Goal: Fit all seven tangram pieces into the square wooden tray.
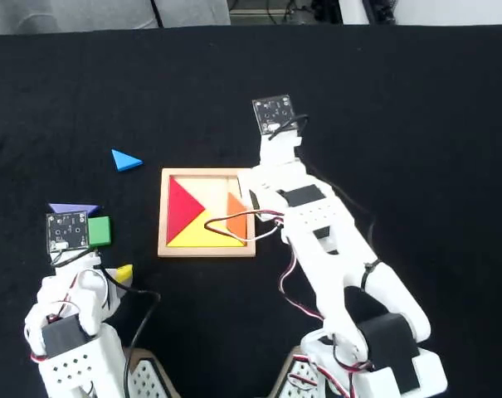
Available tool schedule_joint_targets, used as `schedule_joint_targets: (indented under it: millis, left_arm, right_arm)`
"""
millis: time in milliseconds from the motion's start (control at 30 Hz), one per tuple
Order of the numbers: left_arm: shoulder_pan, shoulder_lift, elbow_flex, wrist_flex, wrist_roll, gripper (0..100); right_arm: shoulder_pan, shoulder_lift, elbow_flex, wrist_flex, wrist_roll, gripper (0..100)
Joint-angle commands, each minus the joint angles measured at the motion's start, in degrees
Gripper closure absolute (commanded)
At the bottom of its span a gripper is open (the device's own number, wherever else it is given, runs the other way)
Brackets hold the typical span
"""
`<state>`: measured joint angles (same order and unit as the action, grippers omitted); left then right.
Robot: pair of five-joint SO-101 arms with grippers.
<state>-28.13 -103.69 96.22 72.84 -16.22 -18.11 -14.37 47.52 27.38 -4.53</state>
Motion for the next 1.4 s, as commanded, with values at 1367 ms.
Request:
schedule_joint_targets:
  millis: [1367]
  left_arm:
    - [10.07, -0.7, 1.1, -0.26, -0.18, 66]
  right_arm:
    - [1.14, -3.03, -0.13, -1.32, 0.79, 98.7]
